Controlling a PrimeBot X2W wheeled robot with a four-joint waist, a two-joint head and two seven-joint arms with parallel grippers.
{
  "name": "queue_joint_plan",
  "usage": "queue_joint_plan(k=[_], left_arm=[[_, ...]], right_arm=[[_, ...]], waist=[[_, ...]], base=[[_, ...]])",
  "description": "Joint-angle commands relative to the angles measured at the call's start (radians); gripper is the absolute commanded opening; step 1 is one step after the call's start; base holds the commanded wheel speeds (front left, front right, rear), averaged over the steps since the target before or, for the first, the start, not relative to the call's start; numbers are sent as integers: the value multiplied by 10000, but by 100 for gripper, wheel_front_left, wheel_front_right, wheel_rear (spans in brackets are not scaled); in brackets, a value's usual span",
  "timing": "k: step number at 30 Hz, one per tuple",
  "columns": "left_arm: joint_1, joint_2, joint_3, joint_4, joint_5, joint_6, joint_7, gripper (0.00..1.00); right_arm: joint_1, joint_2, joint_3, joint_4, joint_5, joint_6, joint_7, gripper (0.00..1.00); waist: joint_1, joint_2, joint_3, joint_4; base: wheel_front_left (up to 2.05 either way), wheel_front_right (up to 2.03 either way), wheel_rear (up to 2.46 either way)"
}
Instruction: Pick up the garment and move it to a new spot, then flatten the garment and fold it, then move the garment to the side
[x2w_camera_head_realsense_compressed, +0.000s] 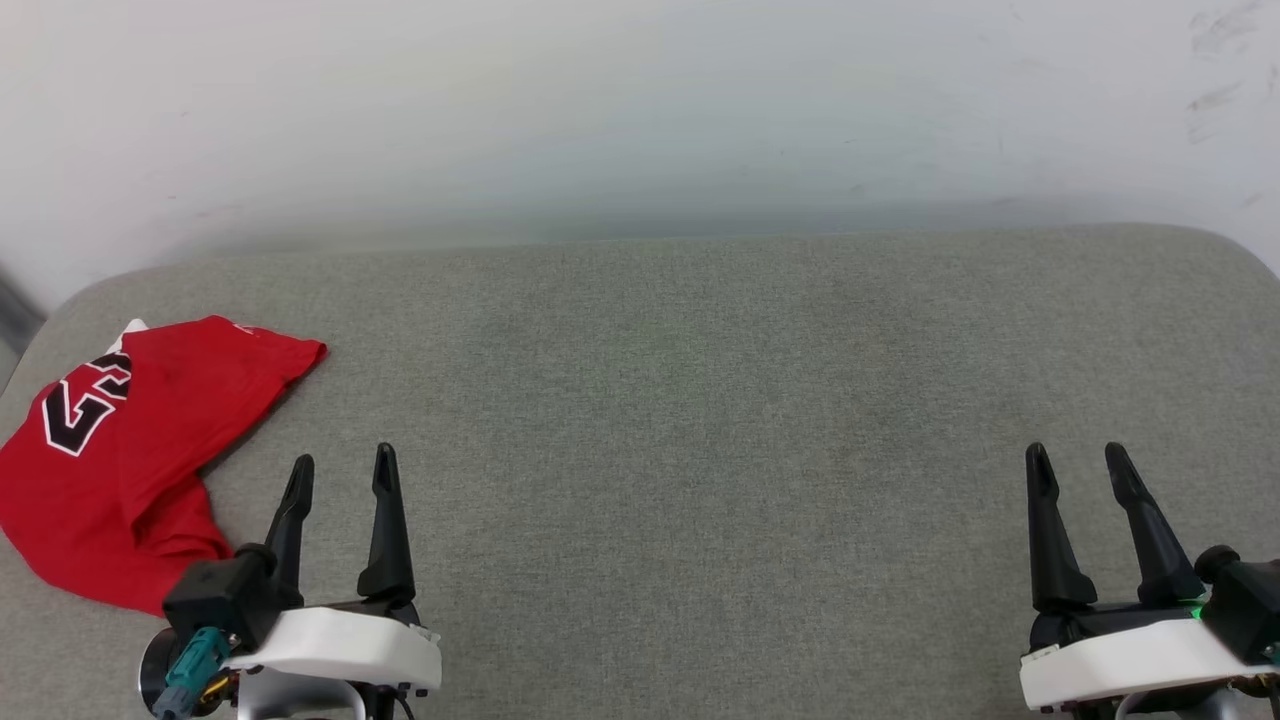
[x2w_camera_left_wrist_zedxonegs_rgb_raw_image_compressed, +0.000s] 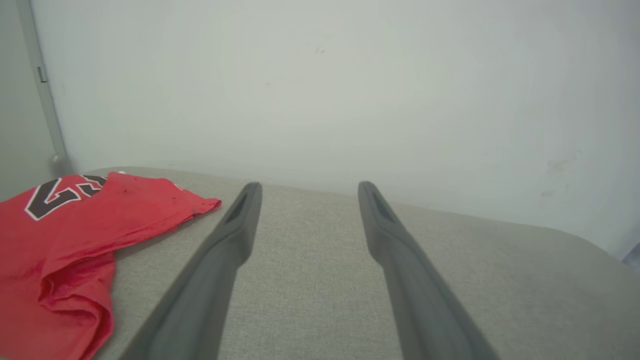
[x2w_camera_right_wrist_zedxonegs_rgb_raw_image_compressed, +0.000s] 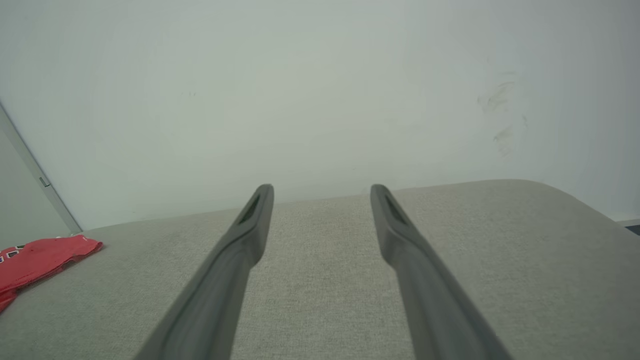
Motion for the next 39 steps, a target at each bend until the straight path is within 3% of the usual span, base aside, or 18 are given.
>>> queue_joint_plan(k=[1, 26, 39], left_arm=[[52, -24, 3, -99, 237, -35, -90, 100], [339, -504, 617, 223, 2111, -856, -603, 100], [394, -592, 848, 375, 2442, -1092, -737, 100]], right_arm=[[43, 3, 21, -132, -225, 21, -70, 100], [428, 9, 62, -353, -1580, 14, -585, 100], [505, 11, 117, -277, -1479, 14, -725, 100]], waist=[[0, 0, -3, 3], [0, 0, -54, 24], [0, 0, -9, 33]], base=[[0, 0, 0], [0, 0, 0], [0, 0, 0]])
